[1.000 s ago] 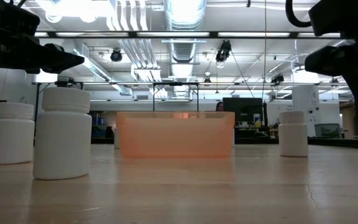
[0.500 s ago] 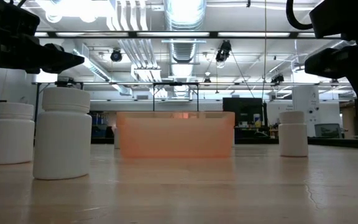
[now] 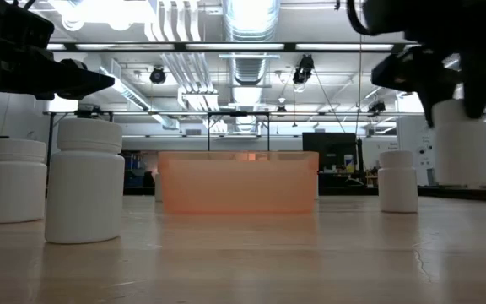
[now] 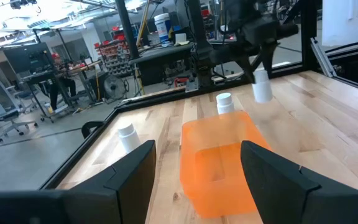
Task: Pick and place pill bottles into a basket
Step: Put the white medicine bottle into the orange bin
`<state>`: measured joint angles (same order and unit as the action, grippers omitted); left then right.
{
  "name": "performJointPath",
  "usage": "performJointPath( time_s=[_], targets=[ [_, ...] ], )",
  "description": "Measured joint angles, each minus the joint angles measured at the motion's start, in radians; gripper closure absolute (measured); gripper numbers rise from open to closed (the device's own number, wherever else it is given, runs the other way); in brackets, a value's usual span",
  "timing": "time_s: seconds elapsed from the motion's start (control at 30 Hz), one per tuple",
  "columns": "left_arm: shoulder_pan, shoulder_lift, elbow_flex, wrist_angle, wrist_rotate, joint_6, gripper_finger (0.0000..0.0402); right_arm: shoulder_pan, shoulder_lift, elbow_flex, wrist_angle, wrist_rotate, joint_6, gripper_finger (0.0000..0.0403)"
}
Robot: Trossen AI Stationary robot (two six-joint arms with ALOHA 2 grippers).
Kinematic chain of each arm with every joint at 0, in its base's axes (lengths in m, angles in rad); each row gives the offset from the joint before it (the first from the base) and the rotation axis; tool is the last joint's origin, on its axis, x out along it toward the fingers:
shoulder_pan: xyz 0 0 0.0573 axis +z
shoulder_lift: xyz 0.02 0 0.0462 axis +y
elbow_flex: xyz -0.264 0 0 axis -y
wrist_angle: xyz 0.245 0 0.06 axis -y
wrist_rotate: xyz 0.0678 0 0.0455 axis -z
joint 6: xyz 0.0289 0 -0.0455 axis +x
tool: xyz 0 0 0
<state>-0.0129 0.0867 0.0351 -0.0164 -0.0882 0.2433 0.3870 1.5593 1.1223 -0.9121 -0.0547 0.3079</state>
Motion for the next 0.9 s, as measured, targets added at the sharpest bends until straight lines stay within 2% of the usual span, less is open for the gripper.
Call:
performJointPath(
  time_s=[0.27,0.63,0.9],
  targets=[
    [0.0,0.0,0.0,0.0,0.0,0.0,0.0184,-0.116,0.03,0.15,-0.093,0.0,-0.12,0.0257],
    [0.0,-0.002,0.0,0.0,0.0,0.0,0.0184,-0.2,0.238,0.443,-0.235,0.034,-0.317,0.0257],
    [0.0,-0.002,0.0,-0.001,0.0,0.0,0.0184,-0.238,0.283,0.568,-0.259,0.058,-0.392,0.0257]
  ],
)
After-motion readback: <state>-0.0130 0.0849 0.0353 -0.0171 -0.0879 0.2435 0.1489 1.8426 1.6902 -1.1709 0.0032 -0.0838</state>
